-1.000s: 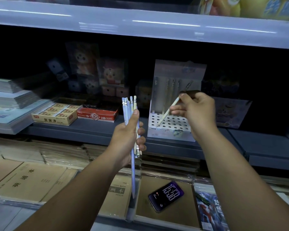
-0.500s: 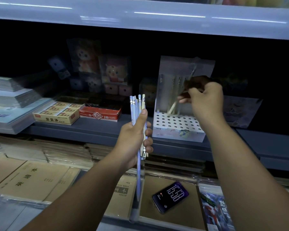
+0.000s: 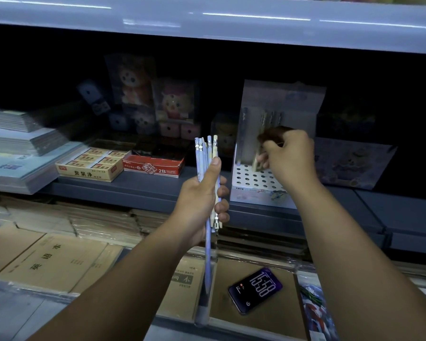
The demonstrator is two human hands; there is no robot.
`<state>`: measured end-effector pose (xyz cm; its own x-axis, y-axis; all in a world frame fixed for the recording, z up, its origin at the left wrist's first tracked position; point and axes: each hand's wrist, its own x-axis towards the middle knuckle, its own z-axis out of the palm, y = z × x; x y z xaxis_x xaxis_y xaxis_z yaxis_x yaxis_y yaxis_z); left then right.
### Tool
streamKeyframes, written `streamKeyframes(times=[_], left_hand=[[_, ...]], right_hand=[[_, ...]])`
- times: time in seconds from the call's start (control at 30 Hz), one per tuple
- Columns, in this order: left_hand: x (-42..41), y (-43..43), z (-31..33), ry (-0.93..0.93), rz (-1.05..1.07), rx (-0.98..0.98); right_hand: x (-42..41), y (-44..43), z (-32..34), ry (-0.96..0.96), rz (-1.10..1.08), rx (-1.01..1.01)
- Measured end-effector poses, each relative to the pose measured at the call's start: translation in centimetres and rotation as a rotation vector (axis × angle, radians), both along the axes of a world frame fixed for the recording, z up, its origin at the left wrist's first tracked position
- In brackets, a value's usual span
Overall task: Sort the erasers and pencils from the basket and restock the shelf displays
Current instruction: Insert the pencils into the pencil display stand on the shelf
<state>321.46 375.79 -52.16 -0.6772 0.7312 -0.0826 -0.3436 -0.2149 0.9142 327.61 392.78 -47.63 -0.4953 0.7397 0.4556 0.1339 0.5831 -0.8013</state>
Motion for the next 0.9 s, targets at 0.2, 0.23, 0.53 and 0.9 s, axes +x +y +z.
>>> streamKeyframes(times=[0.2,0.23,0.53,0.9], left_hand=[[-0.3,-0.5,0.8,-0.069,0.064,0.050],[-0.4,-0.7,0.9,-0.088,0.084,0.066],[-2.0,-2.1,2.6,-0.285,0.367,0.241],[-3.4,-3.8,2.2,-0.312,0.517,0.293]], right_hand=[[1.3,-2.3,0.3,0.008,-0.119,0.197],[1.5,-3.2,0.3,0.014,-0.062,0.189],[3.6,-9.6,-0.3,-0.352,0.695,-0.310],[4.7,-10.3,-1.4,-0.537,0.818,-0.396]])
